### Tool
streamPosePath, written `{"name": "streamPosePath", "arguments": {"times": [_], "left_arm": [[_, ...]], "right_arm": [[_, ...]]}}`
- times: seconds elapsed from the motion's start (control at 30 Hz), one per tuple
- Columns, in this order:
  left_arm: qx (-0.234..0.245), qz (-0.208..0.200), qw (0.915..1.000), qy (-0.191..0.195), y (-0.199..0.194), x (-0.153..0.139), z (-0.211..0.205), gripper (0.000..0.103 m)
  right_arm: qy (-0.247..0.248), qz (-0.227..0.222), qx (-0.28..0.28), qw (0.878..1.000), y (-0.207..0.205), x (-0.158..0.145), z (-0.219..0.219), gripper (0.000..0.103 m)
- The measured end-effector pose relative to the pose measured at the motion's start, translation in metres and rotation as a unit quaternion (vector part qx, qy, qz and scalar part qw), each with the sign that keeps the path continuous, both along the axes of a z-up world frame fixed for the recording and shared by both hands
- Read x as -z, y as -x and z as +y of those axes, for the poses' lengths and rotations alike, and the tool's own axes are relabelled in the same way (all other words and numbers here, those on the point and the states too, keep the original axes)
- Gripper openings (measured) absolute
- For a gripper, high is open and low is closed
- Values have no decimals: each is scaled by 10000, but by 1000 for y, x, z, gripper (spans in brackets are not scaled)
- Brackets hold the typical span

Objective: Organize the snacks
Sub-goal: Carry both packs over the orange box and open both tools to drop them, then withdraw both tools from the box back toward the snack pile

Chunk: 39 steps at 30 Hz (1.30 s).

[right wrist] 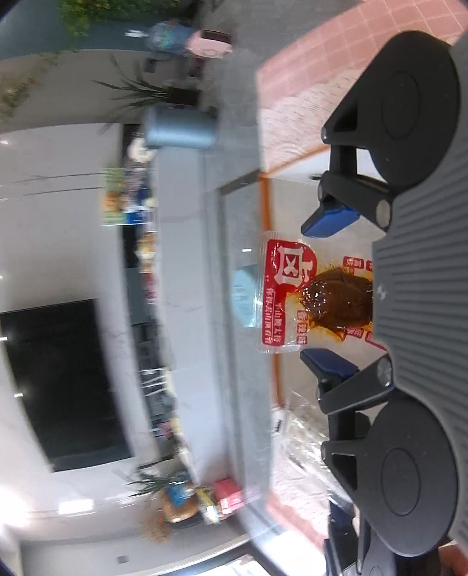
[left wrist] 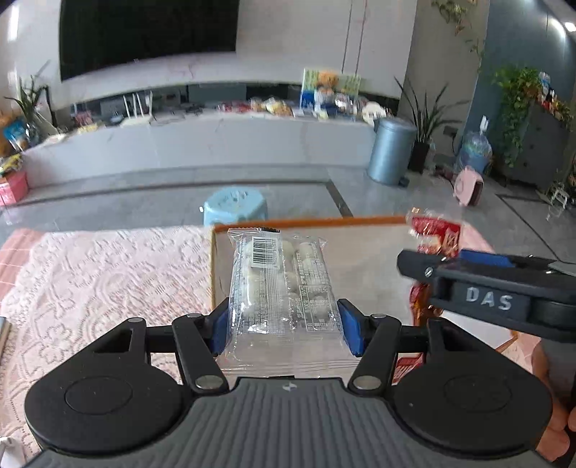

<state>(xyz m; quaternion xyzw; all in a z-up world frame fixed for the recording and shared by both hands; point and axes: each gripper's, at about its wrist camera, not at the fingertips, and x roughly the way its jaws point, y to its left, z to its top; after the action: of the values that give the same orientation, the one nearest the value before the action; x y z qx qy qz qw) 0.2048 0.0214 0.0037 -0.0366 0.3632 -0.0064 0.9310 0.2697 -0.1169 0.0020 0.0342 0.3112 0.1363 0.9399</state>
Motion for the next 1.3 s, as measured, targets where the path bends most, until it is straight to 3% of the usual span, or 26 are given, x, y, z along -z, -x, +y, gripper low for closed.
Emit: {"name": "streamPosePath", "arguments": {"times": [0.23, 0.5, 0.73, 1.0, 1.3], "left_arm": [[177, 590, 9976, -331, -17, 27, -3, 69], [460, 992, 9902, -865, -24, 40, -17, 69], [578, 1140, 9838, -1259, -25, 45, -28, 71], [614, 961, 9825, -1476, -21, 46, -34, 77], [588, 772, 9849, -1434, -15, 35, -33, 84]], "right_arm": [[149, 1144, -84, 9933, -40, 45, 8, 66], [300, 1812, -233, 9827, -58, 74, 21, 66], [405, 1885, -295, 9808, -72, 76, 28, 68], [347, 2102, -362, 9764, -69, 81, 33, 67], [392, 2106, -254, 9765, -64, 77, 32, 75]]}}
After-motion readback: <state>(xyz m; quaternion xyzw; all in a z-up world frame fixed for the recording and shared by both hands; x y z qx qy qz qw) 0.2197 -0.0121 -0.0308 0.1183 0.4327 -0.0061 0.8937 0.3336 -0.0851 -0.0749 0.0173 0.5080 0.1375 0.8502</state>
